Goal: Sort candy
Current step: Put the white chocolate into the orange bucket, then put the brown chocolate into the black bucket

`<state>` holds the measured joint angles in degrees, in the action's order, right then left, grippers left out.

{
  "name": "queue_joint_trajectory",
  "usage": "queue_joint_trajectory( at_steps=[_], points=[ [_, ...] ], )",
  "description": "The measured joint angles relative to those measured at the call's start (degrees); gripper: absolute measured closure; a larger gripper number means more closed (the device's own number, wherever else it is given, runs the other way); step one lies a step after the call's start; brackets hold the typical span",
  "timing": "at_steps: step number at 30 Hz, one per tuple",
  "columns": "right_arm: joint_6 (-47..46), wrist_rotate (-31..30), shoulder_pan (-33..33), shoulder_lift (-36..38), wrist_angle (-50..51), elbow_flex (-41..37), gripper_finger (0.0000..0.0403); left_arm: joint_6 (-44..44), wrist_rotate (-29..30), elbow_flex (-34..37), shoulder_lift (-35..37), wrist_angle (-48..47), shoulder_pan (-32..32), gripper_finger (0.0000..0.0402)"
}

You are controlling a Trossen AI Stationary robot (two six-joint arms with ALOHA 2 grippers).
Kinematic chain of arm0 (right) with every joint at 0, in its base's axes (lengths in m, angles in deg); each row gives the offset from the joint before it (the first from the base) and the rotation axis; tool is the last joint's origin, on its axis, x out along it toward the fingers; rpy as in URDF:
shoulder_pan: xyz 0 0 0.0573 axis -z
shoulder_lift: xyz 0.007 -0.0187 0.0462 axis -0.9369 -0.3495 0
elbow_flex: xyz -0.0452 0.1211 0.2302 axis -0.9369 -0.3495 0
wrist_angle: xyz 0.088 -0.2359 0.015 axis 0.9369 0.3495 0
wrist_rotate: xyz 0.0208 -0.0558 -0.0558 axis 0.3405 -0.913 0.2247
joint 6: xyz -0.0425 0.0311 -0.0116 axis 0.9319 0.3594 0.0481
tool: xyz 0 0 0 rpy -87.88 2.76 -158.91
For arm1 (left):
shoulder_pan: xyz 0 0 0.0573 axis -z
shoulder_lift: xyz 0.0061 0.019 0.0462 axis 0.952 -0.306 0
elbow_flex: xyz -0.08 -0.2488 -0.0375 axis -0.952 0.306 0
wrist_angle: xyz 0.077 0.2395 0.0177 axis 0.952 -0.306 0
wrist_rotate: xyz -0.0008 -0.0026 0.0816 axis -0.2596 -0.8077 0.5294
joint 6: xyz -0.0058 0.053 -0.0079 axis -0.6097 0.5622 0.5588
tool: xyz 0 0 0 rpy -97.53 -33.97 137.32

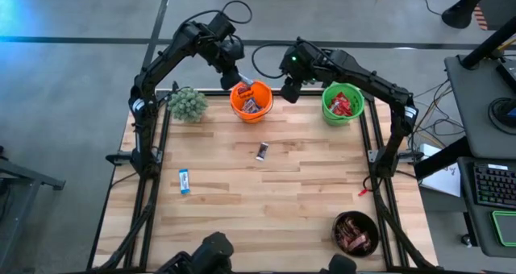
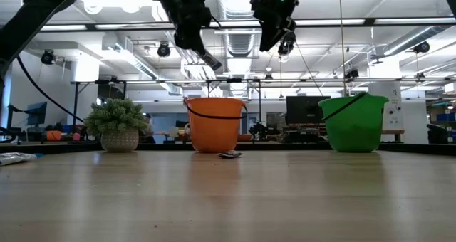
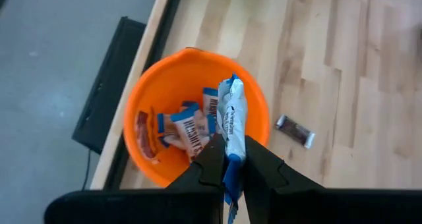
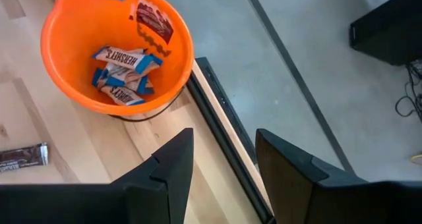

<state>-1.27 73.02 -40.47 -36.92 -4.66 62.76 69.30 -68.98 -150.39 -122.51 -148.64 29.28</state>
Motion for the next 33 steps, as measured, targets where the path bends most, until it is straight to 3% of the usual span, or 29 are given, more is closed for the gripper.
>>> queue_joint_trajectory(
  at_steps=[19, 25, 29, 33],
  points=[
    [-2.50, 0.18, 1.47, 0.00, -2.40, -0.05, 0.0254, -0.57, -2.30, 2.28, 0.00, 0.14, 0.35, 0.0313],
    [3.12, 1.63, 1.46, -0.55, -3.60, -0.05, 0.0255, -0.71, -3.15, 0.64, 0.02, -2.48, 0.68, 0.0308],
    [6.69, 7.16, 1.45, -1.54, -3.55, -0.08, 0.0255, -0.49, -3.41, -1.61, 0.02, -4.64, 1.09, 0.0308],
    [3.90, 13.90, 1.45, -3.55, -3.28, -0.08, 0.0255, -0.48, -3.39, -2.15, 1.22, -4.59, 1.25, 0.0308]
  ],
)
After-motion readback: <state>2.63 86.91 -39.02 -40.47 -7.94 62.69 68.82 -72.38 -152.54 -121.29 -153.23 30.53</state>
